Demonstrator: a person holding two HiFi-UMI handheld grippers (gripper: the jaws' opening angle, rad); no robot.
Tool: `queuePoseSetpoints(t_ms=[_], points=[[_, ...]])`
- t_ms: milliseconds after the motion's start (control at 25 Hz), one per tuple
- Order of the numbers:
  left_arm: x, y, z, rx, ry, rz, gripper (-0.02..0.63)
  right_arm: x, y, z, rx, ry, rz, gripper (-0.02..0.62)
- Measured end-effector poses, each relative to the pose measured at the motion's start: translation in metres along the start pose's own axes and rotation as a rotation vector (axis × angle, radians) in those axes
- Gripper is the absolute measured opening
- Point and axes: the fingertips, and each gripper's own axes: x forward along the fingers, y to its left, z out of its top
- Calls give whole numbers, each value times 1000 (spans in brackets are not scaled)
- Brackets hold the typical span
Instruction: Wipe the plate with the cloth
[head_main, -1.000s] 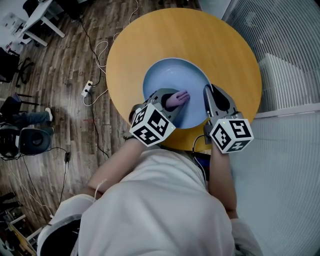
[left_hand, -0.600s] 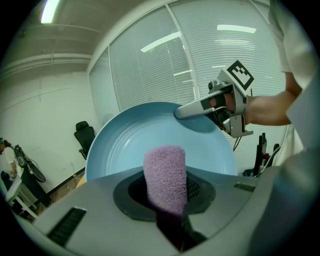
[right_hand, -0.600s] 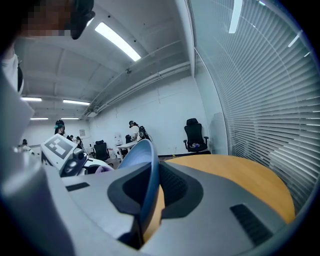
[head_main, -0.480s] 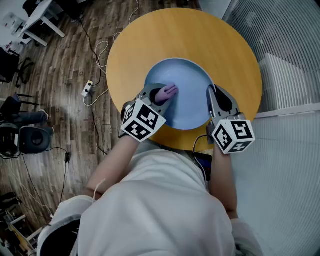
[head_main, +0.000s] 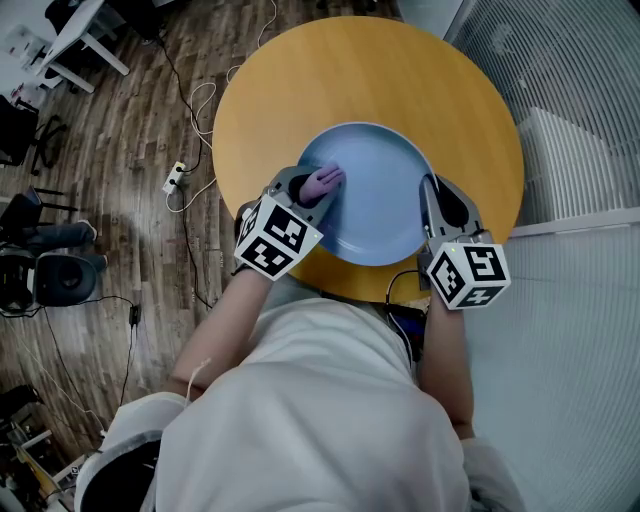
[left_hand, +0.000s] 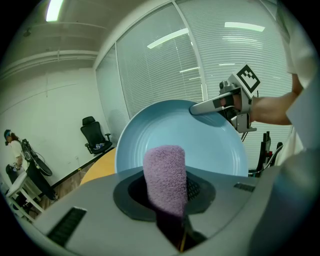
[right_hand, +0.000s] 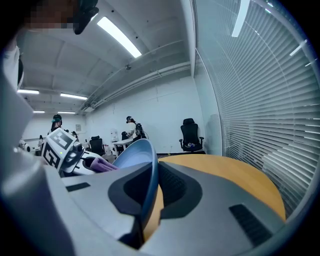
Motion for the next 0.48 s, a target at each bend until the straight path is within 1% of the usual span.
queuePoseSetpoints(t_ms=[480], points=[[-3, 13, -18, -27, 34, 23, 81, -2, -7, 1, 22, -23, -15, 31]])
